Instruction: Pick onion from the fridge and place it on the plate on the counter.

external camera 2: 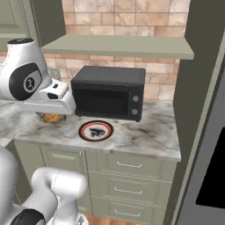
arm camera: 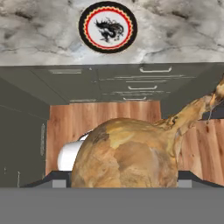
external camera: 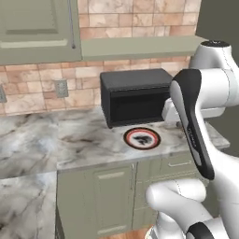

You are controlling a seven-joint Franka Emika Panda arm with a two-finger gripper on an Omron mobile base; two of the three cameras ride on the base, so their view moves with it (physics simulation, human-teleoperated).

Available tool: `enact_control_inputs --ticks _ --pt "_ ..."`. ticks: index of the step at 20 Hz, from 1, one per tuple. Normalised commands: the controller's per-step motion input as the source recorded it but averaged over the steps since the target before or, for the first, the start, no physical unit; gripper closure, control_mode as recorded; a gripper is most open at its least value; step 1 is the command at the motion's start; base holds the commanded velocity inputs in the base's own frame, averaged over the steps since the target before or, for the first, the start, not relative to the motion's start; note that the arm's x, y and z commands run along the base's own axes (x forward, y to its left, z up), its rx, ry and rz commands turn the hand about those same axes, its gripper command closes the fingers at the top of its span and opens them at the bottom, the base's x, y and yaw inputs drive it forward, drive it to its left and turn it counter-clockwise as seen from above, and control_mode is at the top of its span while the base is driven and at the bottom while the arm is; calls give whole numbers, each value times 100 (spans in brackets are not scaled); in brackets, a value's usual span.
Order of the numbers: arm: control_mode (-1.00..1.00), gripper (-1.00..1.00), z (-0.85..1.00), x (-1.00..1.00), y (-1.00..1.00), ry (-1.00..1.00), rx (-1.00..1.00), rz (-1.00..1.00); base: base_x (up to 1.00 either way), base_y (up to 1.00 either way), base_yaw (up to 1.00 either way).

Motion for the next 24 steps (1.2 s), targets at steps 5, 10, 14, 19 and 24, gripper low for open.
enact_control_inputs --ticks 5,10,14,19,24 --pt "100 100 0 0 0 0 0 0 83 13 0" --pt "100 100 0 0 0 0 0 0 63 -17 0" --pt "-100 100 -36 34 -4 3 0 0 11 -3 0" --pt "-100 100 -95 41 -9 4 0 0 0 0 0" --pt "-100 100 -100 47 -13 1 0 0 0 0 0"
